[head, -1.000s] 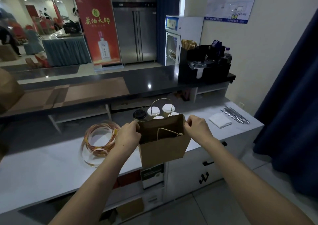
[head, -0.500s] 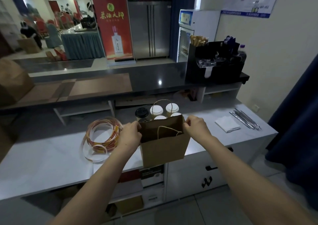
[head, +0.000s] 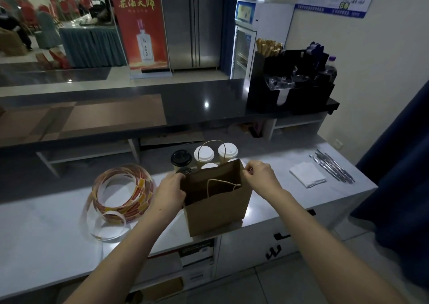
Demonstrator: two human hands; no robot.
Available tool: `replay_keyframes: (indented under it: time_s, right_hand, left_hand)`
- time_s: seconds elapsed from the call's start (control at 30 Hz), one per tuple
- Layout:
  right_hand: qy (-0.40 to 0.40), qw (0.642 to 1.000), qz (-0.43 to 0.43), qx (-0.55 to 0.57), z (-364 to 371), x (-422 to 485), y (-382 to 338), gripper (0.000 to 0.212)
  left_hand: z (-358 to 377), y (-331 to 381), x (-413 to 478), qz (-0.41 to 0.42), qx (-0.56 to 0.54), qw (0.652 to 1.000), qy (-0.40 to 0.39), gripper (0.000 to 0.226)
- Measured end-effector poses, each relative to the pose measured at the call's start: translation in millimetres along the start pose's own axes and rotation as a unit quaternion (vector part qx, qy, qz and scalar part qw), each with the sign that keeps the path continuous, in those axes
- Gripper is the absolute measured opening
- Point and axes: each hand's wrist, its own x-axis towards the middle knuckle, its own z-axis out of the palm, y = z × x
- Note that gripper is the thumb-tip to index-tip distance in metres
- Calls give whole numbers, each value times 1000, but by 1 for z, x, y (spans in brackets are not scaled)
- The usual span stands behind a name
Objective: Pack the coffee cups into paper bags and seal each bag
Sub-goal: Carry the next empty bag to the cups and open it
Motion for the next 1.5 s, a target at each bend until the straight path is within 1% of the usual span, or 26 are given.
replay_keyframes:
  time_s: [0.1, 0.27, 0.4, 0.6, 0.83, 0.93, 1.13, 1.27, 1.5]
  right_hand:
    - [-10, 1000, -2, 4, 8, 5, 7, 13]
    - [-5, 1000, -18, 23, 15, 9, 15, 13]
    - [-9, 999, -30, 29, 15, 14, 15, 14]
    - [-19, 998, -50, 43, 18, 18, 21, 11]
    - [-52, 995, -75, 48, 16, 19, 24, 10]
    - [-70, 993, -77, 49, 15, 21, 26, 10]
    - [-97, 990, -99, 40, 13, 24, 31, 6]
    - [-114, 987, -102, 58, 13, 25, 34, 4]
    - [-131, 985, -89, 73, 12, 27, 32, 10]
  left_hand:
    - [7, -3, 2, -8, -9, 1000, -11, 39]
    - [13, -8, 4, -8, -20, 1000, -2, 41]
    - [13, -12, 6, -25, -36, 999, -4, 48]
    - [11, -9, 6, -56, -70, 996, 2, 50]
    - [13, -3, -1, -60, -85, 994, 15, 57]
    - [17, -8, 0, -50, -95, 994, -3, 65]
    - [21, -19, -9, -48, -130, 989, -56, 90]
    - [21, -23, -10, -52, -161, 983, -70, 91]
    - [22, -24, -9, -51, -159, 982, -90, 96]
